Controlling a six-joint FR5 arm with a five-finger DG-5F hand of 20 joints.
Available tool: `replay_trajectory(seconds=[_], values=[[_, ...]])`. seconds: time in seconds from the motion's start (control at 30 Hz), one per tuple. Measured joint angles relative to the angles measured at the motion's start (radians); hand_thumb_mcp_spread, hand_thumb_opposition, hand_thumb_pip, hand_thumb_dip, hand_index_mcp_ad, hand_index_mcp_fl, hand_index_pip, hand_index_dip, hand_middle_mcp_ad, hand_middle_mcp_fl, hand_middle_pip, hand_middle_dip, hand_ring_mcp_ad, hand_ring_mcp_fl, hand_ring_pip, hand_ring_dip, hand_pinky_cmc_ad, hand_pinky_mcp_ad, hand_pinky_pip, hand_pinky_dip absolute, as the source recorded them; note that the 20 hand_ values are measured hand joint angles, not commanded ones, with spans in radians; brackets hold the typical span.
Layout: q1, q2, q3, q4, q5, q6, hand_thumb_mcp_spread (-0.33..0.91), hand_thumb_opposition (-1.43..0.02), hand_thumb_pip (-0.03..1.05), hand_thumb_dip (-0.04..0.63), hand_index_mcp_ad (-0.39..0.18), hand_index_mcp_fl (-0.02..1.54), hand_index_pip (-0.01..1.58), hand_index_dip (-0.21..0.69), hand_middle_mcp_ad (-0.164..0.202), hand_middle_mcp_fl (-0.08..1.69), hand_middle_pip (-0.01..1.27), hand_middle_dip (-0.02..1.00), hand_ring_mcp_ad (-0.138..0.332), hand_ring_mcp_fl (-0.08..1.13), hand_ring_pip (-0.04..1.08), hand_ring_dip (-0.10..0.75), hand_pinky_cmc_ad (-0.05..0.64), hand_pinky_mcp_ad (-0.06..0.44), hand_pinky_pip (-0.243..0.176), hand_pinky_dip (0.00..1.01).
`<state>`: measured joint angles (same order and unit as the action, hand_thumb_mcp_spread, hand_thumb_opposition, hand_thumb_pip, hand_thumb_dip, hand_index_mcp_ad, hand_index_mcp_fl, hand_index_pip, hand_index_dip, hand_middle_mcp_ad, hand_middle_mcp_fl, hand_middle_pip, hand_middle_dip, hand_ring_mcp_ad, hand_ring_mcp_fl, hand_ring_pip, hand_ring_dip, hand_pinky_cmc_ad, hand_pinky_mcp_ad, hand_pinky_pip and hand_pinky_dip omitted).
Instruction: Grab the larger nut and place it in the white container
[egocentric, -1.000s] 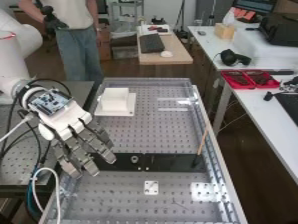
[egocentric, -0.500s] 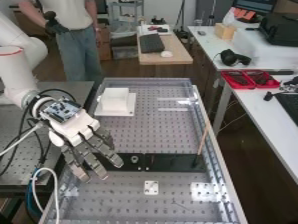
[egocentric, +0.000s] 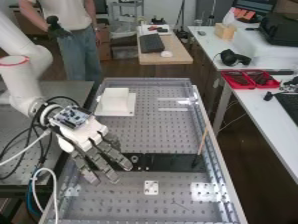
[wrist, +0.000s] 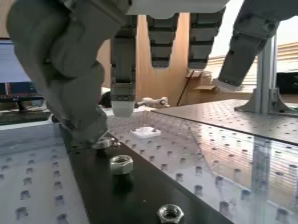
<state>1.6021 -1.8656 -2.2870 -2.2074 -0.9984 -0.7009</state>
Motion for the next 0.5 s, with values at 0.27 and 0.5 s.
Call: replay_trajectory(seconds=[0.27, 0.5], values=[[-0.005, -0.022, -0.015, 0.047, 0.001, -0.002, 0.31, -0.91, 0.8, 0.22, -0.12, 0.02, 1.55, 0.033, 0.058, 0.0, 0.13, 0.2, 0.182, 0.0, 0.22, 0.108, 0.368, 0.33, -0.106, 0.76], [-0.009, -0.032, -0.023, 0.064, 0.012, 0.001, 0.31, -0.92, 0.8, 0.234, -0.12, 0.02, 1.55, 0.031, 0.061, 0.0, 0.14, 0.2, 0.176, 0.0, 0.24, 0.108, 0.368, 0.33, -0.106, 0.76]])
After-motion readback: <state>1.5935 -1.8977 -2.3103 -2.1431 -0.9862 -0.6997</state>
